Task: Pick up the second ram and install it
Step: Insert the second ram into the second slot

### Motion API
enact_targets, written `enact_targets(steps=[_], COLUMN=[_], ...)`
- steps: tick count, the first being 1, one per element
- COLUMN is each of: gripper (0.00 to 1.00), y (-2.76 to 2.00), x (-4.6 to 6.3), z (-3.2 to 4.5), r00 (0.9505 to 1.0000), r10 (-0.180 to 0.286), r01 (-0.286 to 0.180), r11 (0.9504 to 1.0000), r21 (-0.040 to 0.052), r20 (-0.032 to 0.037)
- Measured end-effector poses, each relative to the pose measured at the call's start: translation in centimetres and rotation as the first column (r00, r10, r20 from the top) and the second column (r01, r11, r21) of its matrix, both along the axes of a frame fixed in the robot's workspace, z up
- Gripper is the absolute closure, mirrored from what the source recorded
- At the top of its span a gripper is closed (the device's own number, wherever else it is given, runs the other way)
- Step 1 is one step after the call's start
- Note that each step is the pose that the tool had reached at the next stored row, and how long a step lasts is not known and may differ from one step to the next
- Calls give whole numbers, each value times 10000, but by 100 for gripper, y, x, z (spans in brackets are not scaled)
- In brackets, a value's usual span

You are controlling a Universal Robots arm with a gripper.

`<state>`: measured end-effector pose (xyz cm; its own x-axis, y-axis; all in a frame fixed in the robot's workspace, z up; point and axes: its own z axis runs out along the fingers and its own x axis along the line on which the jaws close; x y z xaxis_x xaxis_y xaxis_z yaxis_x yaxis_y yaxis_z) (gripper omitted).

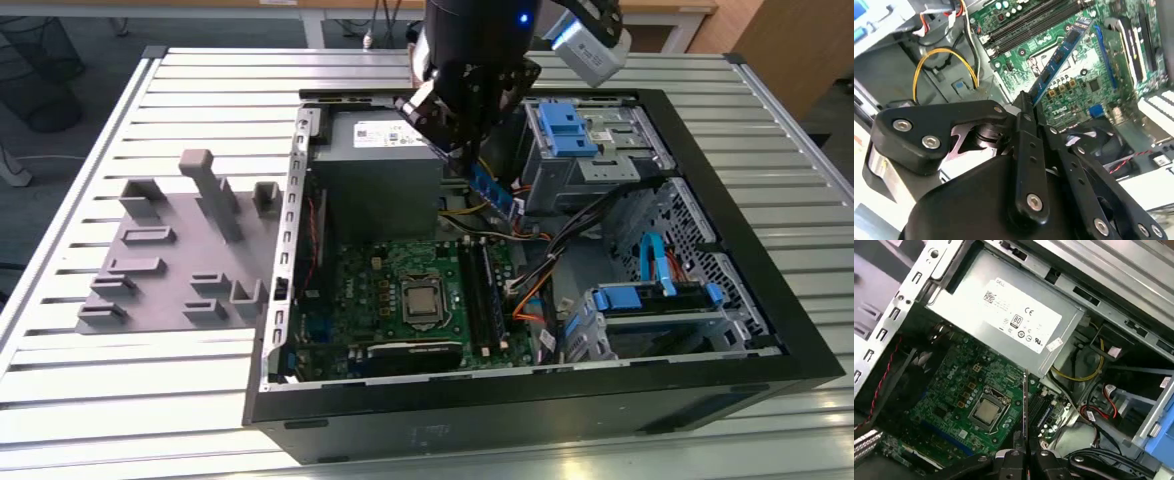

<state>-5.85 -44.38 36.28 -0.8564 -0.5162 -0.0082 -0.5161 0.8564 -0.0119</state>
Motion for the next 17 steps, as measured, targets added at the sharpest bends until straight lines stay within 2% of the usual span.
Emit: enact_targets(steps=[5,9,12,17], gripper=[86,86,86,86], y=[0,0,0,0], x=[0,0,0,0], z=[-5,-9,-13,-18], r00=[9959,9865,9762,9523], r10=[-909,-1639,-2168,-3051], r01=[909,1639,2168,3051], r11=[9959,9865,9762,9523], r21=[0,0,0,0], r20=[1,0,0,0])
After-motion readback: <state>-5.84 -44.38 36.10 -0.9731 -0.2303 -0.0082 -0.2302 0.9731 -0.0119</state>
